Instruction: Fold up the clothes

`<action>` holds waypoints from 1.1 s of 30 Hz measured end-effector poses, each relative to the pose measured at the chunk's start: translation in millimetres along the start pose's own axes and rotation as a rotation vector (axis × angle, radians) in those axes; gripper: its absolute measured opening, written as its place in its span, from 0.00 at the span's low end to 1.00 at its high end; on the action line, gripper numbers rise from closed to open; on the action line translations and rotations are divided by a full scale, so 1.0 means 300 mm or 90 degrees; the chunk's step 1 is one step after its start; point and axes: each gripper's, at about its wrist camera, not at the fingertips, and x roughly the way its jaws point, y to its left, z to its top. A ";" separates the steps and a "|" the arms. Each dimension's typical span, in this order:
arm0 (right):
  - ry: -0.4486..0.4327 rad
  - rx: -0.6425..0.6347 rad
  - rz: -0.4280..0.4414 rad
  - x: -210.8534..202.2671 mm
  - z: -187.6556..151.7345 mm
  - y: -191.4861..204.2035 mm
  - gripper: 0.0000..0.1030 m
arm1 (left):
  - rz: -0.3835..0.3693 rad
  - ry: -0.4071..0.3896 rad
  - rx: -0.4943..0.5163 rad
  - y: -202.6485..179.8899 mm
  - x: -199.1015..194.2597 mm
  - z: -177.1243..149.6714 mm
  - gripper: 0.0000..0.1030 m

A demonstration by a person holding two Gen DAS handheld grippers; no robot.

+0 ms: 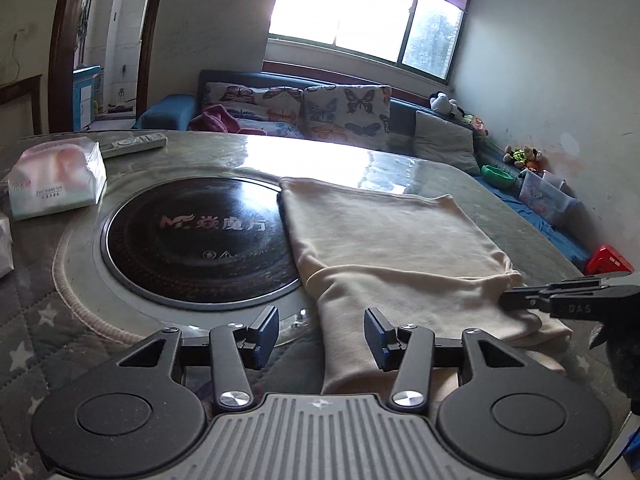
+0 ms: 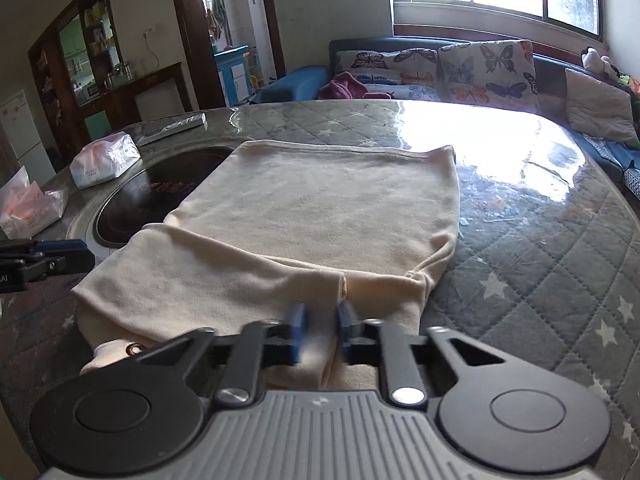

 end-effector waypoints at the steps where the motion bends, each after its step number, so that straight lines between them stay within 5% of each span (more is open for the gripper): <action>1: -0.006 -0.004 -0.004 -0.006 0.006 0.005 0.06 | -0.001 0.000 0.000 0.000 0.001 0.000 0.49; 10: -0.078 -0.049 -0.069 -0.124 0.056 0.048 0.05 | -0.012 0.009 0.017 -0.005 0.014 -0.012 0.50; 20: -0.018 -0.028 -0.092 -0.044 0.017 0.004 0.08 | -0.045 -0.007 0.054 -0.055 0.043 0.064 0.48; 33: -0.055 -0.071 -0.063 -0.004 0.052 0.020 0.09 | -0.063 0.040 0.103 -0.119 0.203 0.089 0.44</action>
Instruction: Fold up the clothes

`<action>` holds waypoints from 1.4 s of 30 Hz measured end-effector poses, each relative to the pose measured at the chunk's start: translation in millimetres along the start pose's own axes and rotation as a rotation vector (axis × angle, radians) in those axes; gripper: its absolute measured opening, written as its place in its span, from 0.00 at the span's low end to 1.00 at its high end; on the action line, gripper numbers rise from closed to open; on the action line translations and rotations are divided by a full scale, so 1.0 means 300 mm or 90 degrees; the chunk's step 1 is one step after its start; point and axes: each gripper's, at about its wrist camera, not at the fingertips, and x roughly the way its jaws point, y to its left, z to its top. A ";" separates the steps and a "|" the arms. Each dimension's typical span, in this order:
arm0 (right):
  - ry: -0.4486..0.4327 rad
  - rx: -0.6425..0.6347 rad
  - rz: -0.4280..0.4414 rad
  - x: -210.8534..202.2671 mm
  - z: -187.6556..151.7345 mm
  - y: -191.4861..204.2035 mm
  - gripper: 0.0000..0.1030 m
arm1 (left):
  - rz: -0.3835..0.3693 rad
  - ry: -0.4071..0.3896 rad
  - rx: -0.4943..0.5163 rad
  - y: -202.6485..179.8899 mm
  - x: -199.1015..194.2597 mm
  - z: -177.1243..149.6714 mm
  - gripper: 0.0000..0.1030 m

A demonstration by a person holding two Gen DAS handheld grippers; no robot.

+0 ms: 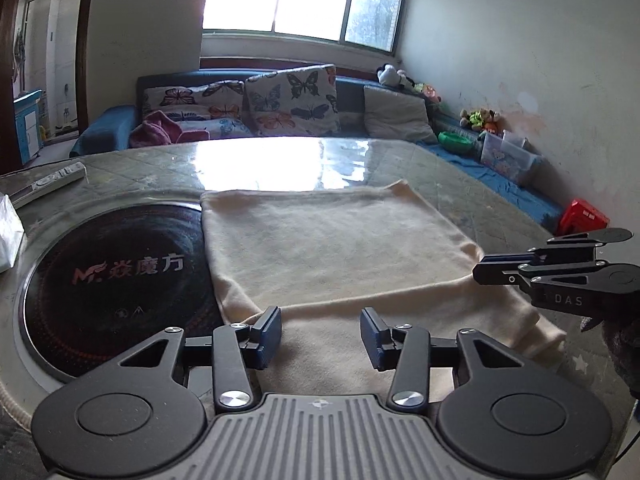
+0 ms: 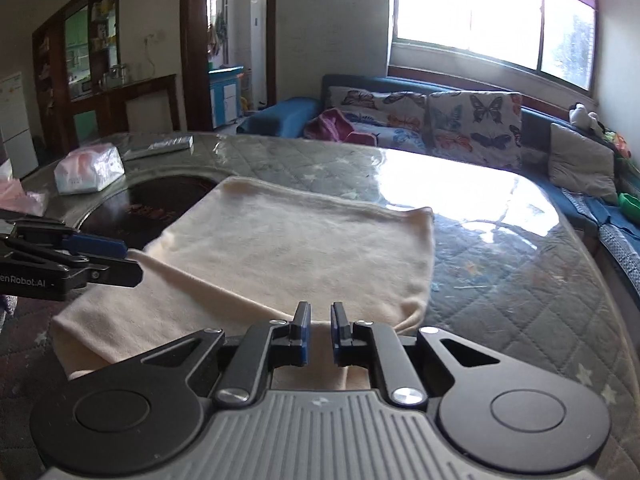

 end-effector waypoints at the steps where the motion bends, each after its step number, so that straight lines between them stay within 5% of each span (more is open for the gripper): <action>1: 0.009 -0.002 -0.003 0.015 -0.008 -0.003 0.09 | 0.003 0.006 0.003 0.003 0.010 -0.005 0.44; 16: 0.034 -0.039 0.038 -0.066 -0.070 0.018 0.09 | 0.016 0.005 0.035 0.004 -0.010 -0.047 0.44; 42: 0.035 -0.031 0.020 -0.098 -0.117 0.021 0.09 | 0.058 -0.001 0.049 0.026 -0.112 -0.120 0.46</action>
